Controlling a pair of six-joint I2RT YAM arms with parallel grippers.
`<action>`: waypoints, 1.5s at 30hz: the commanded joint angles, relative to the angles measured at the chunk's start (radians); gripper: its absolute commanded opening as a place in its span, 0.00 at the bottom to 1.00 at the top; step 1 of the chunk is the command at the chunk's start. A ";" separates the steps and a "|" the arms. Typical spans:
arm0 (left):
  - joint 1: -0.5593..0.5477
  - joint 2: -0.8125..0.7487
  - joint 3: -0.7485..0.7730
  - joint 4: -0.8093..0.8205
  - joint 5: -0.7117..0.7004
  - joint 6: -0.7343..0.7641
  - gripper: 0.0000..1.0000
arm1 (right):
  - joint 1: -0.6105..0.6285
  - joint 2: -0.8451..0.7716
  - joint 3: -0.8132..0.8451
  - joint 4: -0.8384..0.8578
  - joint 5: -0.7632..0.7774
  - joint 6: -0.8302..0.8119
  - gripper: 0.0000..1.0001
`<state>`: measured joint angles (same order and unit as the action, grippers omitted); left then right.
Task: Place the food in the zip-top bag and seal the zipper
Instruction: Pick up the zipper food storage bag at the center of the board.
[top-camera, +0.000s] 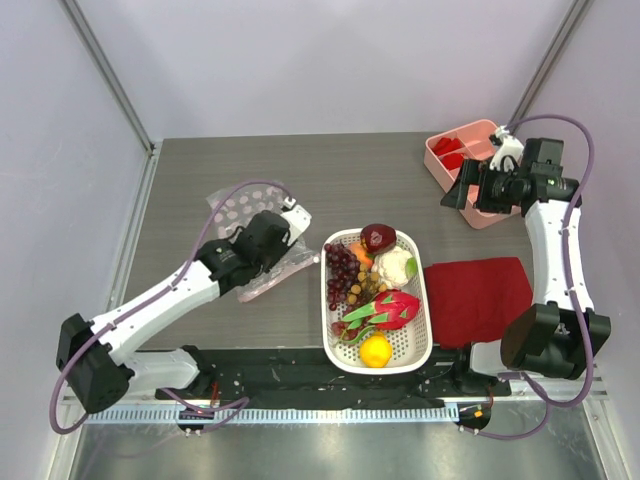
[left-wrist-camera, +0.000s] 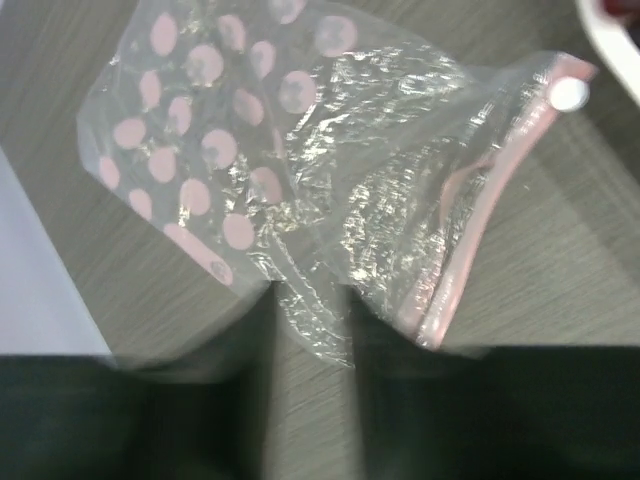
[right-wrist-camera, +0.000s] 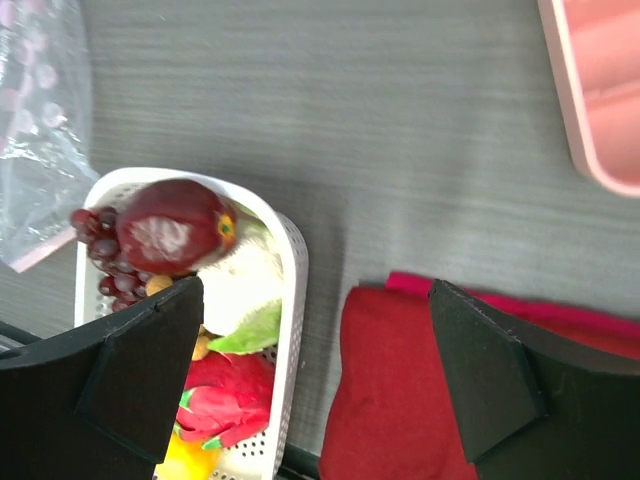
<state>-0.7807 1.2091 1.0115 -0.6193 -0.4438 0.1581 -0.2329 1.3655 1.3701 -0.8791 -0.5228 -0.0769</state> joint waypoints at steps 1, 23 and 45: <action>-0.102 -0.042 -0.072 -0.042 0.030 -0.002 0.58 | 0.000 0.020 0.076 0.008 -0.062 0.000 1.00; -0.348 0.222 -0.419 0.559 -0.461 0.237 0.59 | 0.000 -0.023 0.007 -0.001 -0.002 -0.020 1.00; 0.113 0.131 0.284 -0.321 0.095 -0.264 0.00 | 0.104 -0.063 0.089 0.185 -0.157 0.189 1.00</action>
<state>-0.7921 1.2964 1.1667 -0.7013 -0.5369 0.0719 -0.1970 1.3476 1.4197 -0.8234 -0.6239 0.0124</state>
